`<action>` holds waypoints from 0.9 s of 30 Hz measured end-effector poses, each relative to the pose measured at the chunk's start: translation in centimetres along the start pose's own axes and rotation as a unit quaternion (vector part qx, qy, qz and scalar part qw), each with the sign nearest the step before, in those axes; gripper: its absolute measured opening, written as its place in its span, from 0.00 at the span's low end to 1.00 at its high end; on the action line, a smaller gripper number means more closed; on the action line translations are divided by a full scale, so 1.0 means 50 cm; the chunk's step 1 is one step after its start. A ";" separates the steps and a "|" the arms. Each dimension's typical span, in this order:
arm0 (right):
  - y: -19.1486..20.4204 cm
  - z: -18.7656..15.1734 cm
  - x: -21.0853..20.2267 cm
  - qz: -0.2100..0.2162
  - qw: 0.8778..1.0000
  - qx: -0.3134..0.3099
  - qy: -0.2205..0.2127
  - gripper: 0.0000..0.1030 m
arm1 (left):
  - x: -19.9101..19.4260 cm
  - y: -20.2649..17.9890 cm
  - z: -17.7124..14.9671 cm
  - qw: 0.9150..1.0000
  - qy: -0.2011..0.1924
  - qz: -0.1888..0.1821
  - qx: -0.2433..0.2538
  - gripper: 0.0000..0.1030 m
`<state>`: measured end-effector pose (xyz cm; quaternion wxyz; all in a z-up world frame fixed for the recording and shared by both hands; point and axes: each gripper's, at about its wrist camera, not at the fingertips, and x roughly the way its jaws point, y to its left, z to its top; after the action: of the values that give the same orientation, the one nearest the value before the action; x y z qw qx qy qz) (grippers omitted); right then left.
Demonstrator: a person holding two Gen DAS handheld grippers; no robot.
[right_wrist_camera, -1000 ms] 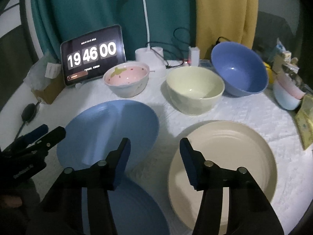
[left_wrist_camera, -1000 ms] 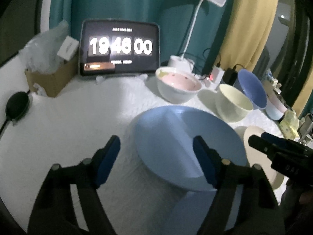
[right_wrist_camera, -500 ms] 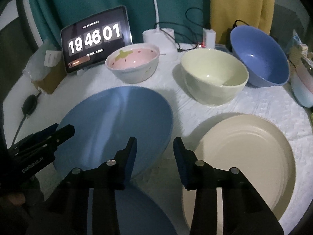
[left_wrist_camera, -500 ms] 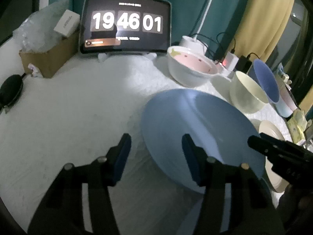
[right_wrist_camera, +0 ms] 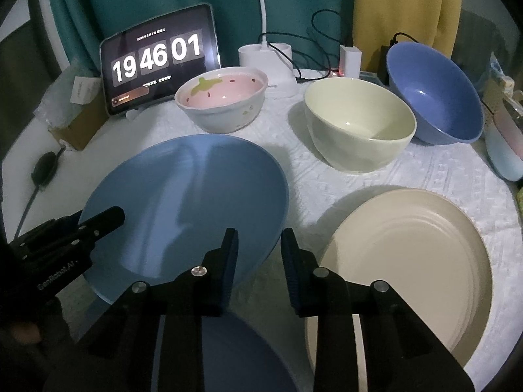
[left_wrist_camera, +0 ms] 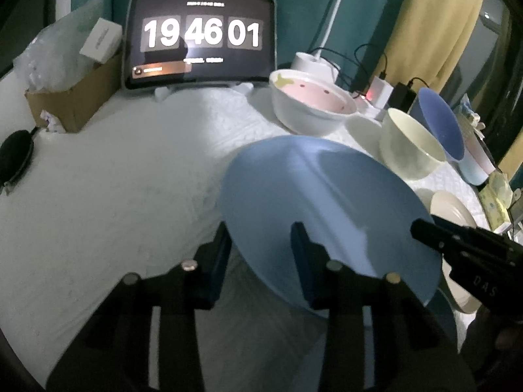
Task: Organize plates and bowls
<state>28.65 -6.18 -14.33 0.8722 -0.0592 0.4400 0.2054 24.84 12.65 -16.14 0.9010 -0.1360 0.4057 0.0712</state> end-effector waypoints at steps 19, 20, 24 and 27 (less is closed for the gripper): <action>-0.007 -0.030 -0.096 -0.008 0.999 0.003 -0.039 0.28 | -0.078 -0.039 -0.025 0.999 -0.028 -0.006 0.019 0.37; -0.009 -0.032 -0.101 -0.008 0.999 0.004 -0.040 0.28 | -0.082 -0.042 -0.027 0.999 -0.029 -0.007 0.021 0.37; -0.017 -0.041 -0.119 -0.010 0.999 0.008 -0.046 0.28 | -0.096 -0.059 -0.035 0.999 -0.031 -0.009 0.029 0.37; -0.026 -0.051 -0.132 -0.012 0.999 0.012 -0.050 0.28 | -0.105 -0.072 -0.040 0.999 -0.032 -0.011 0.035 0.37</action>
<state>23.81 -10.07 -10.74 0.8964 -0.0436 0.3971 0.1921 20.81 8.55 -12.80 0.9185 -0.1068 0.3773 0.0518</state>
